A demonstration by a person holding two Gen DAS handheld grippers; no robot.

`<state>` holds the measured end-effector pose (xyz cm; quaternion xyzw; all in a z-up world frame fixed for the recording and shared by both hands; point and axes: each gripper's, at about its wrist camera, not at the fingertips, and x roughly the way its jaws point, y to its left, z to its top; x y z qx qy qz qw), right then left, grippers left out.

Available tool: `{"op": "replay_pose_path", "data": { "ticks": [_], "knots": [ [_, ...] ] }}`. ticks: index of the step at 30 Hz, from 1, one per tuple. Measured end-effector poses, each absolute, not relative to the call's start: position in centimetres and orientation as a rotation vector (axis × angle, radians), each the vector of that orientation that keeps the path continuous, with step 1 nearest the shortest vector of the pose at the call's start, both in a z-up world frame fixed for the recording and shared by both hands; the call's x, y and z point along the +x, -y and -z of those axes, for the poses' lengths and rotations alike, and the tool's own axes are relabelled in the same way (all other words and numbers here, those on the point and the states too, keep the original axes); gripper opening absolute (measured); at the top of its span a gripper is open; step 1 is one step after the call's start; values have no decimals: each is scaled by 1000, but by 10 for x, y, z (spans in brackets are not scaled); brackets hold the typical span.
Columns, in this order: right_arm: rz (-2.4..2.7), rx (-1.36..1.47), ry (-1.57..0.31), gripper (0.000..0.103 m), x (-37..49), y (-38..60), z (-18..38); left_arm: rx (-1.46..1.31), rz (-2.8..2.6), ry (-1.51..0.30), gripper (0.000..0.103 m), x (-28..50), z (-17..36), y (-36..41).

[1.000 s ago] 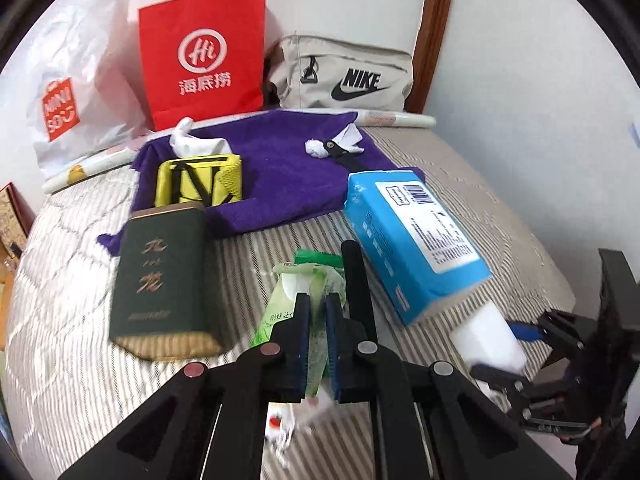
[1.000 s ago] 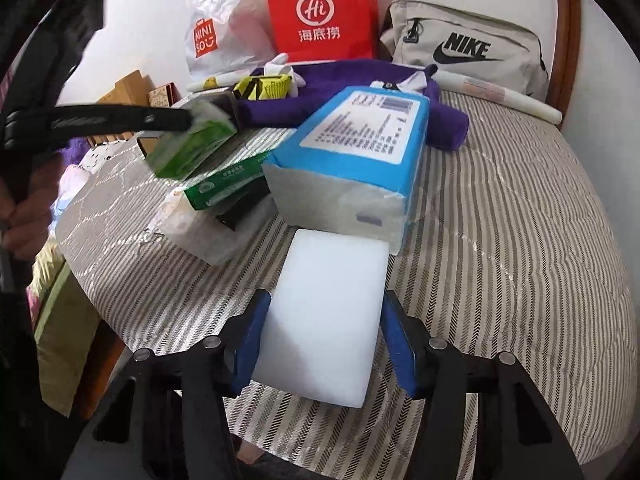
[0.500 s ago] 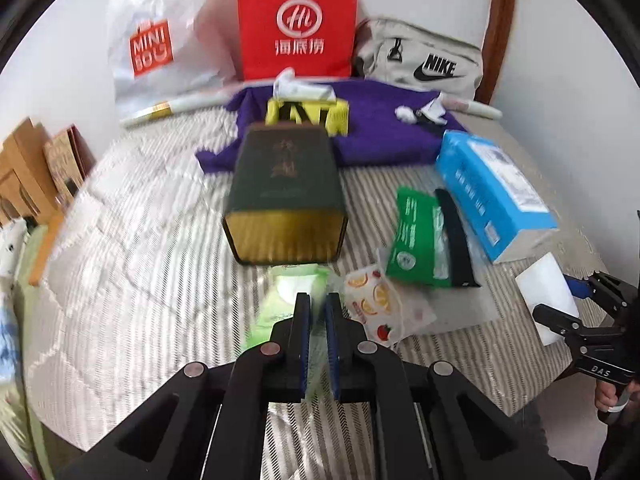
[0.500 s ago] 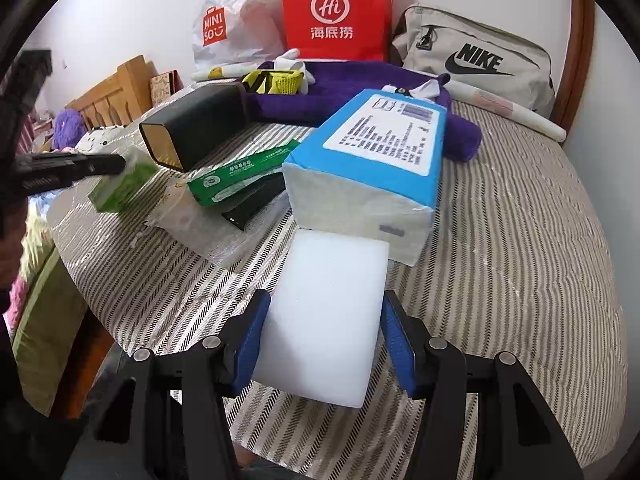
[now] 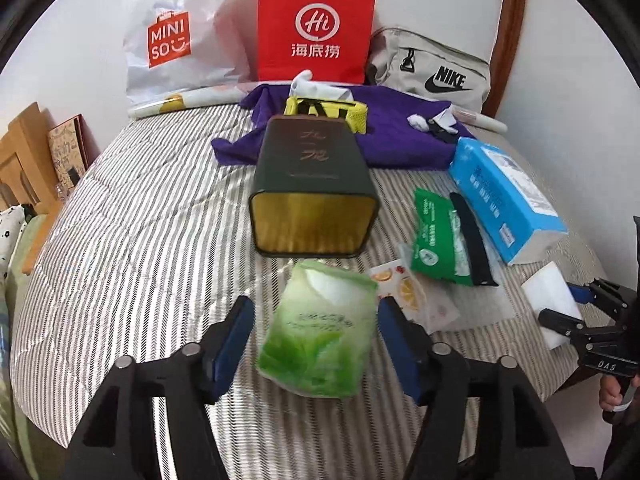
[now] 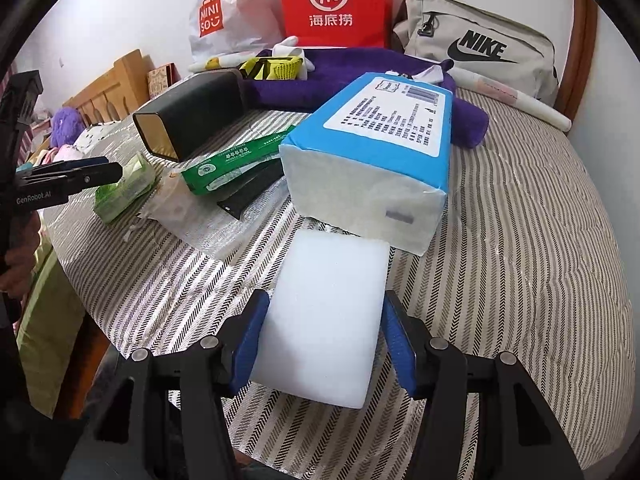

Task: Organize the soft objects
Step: 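Carry the green tissue pack and white sponge over the purple towel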

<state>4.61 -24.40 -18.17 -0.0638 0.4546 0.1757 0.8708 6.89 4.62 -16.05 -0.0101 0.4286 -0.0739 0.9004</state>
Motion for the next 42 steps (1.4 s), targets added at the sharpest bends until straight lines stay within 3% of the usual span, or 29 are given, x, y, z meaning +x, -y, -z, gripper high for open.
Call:
{"op": "replay_pose_path", "data": {
  "ticks": [10,13,16,29,42],
  "knots": [
    [-366,-119,-962,55,50,244,186,58,173,-947,65,78,187,-32],
    [-365,-120,-968,54,50,244,185,21,160,-925,50,79,186,-39],
    [-370,-109,-979,54,50,245,182,-36,183,-924,48,79,183,-47],
    [-489,-83,-873,54,51,240,123,-92,204,-882,48,70,141,-52],
    [-472,-51,-814,55,107,245,83,-116,206,-853,48,103,98,-52]
  ]
}}
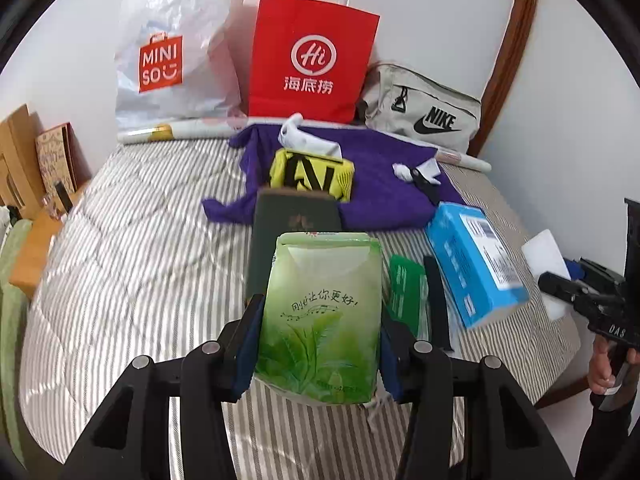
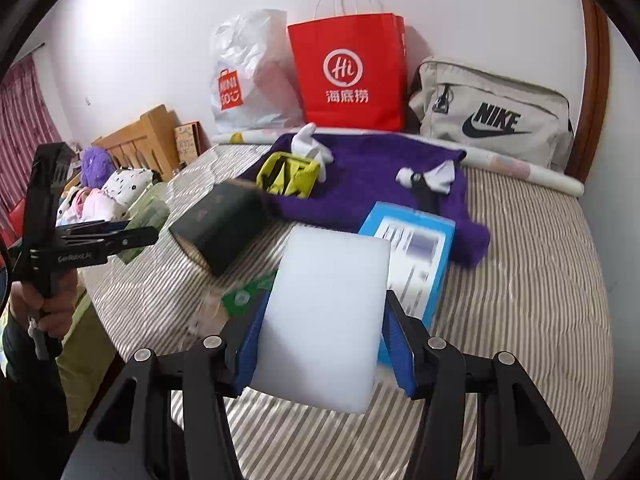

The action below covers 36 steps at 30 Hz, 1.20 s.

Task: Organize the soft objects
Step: 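Carry the green tissue pack and white sponge over the purple towel, then lower the sponge onto the towel and open the right gripper while left holds the pack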

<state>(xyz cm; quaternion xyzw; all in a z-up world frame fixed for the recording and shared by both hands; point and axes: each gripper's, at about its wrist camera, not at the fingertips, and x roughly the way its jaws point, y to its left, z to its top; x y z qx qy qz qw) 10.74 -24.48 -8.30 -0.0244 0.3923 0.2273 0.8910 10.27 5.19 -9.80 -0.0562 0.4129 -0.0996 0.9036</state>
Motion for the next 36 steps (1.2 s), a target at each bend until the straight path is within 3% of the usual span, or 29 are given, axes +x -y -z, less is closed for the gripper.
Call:
{"op": "replay_pose_path", "data": {
  "ticks": [18,36],
  "knots": [
    [-464,-112,-865,56,252,230,77,-150,145,-907,48,183,87,-51],
    [-522,-141,-1071,56,349,201,150,-152,153,-938,49,226,99,-59]
  ]
}}
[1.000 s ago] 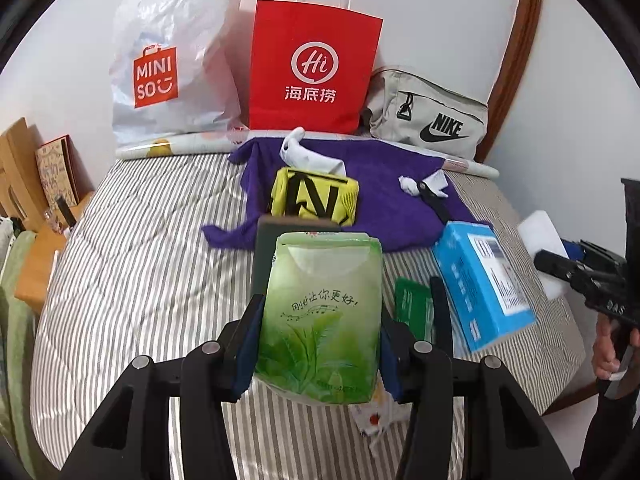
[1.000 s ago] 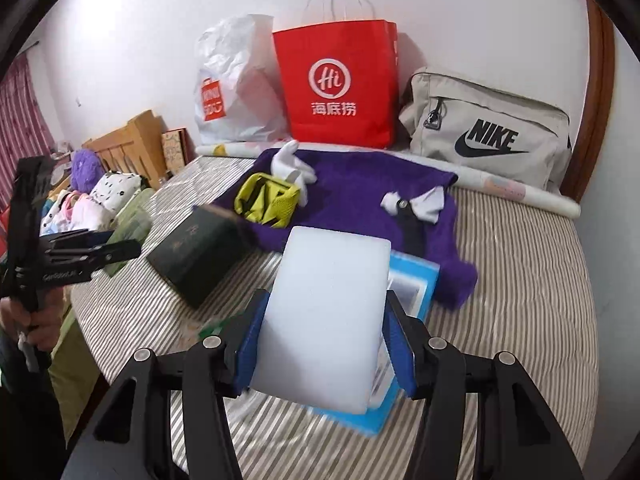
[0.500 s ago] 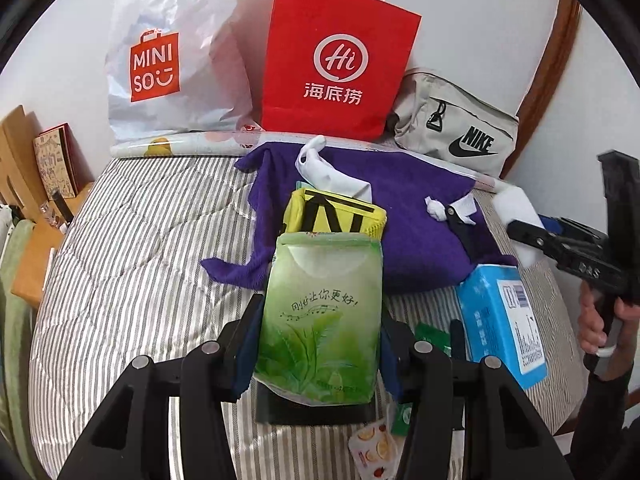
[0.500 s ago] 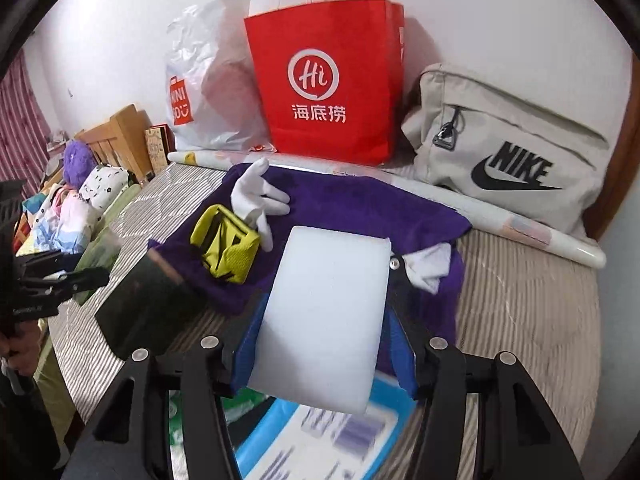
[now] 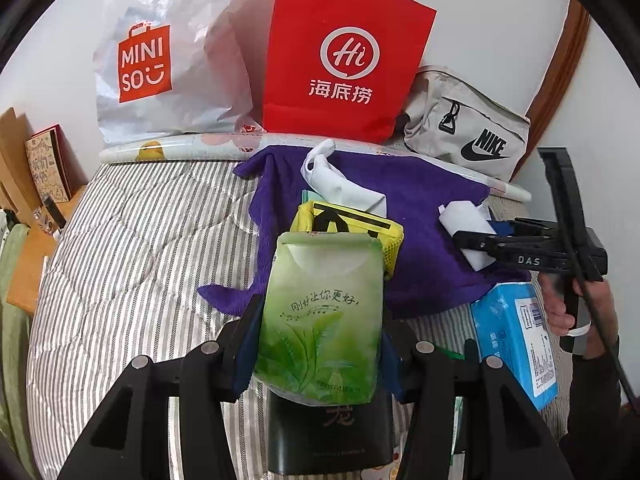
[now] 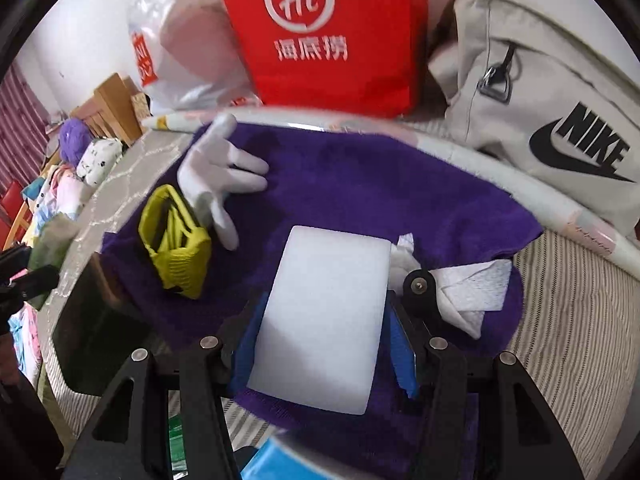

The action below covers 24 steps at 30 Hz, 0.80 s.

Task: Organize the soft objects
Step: 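Lower the sponge onto the towel and open the right gripper while left holds the pack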

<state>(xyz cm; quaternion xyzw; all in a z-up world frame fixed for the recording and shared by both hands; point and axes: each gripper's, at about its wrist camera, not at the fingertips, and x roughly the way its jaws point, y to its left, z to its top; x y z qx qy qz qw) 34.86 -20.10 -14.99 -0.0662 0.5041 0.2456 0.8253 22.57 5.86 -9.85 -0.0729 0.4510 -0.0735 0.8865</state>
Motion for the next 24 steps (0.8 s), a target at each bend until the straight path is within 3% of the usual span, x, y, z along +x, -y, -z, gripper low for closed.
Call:
{"op": "replay_pose_path", "data": {
  "ticks": [8,13,24],
  "knots": [
    [-521,-190,-1117,58,357,193,164,-147,155,-956,50,239,105,-57],
    [-477,-252,-1118,71,356,190,166,-144,177,-975,50,247,108,-50],
    [-455,-267,-1068,76,337,202,148,-109,250,-1007,50,268,105,-15]
  ]
}}
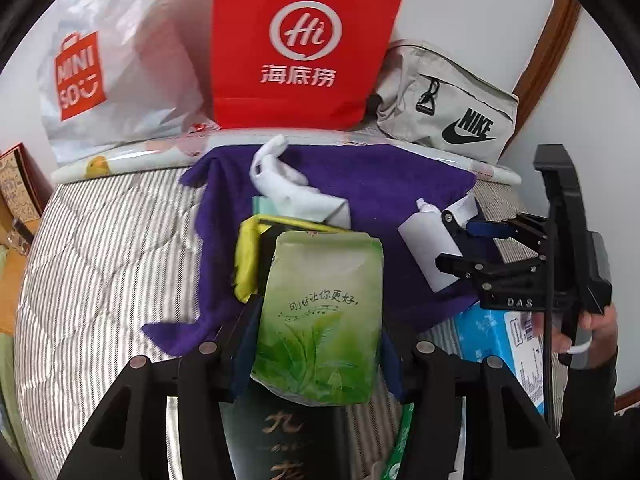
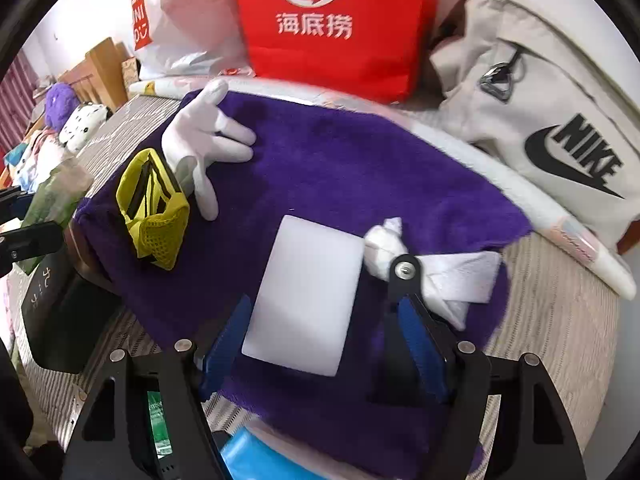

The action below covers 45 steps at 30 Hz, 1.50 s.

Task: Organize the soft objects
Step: 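Lower the sponge onto the towel and open the right gripper while left holds the pack, then open the left gripper to drop the green tissue pack onto the towel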

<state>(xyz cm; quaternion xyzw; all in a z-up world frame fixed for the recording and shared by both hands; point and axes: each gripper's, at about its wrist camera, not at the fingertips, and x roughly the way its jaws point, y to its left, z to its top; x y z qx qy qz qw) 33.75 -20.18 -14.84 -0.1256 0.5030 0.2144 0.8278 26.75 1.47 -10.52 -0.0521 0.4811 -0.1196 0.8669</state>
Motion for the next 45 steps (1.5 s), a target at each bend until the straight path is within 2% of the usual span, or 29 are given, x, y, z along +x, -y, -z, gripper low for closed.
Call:
{"op": "replay_pose_path", "data": {
  "ticks": [3,6,19,33,37,39,41,43,45],
  "knots": [
    [-455,-237,-1051,76,330,210,140,-98,256,-1015,50,277,105,-3],
    [-471,-207,-1038,80,326,216,136,-82,271,-1023,50,287,108,10],
    [-457,-114,-955,80,287,250,113,-106,250,-1037,50,347,124,35],
    [-412,-29,-963,80,274,274,122,-101,213,-1097,51,381,155,36],
    [-401,28,-958,80,275,281,120,-96,210,-1115,55,385,160,35],
    [-395,39,-949,80,273,283,118,-91,221,-1112,59,384,159,37],
    [-397,36,-949,80,271,283,117,-92,226,-1109,68,383,157,38],
    [-394,33,-951,80,268,283,118,-93,224,-1109,72,380,154,37],
    [-398,37,-956,80,265,283,119,-77,214,-1112,73,377,152,38]
  ]
}}
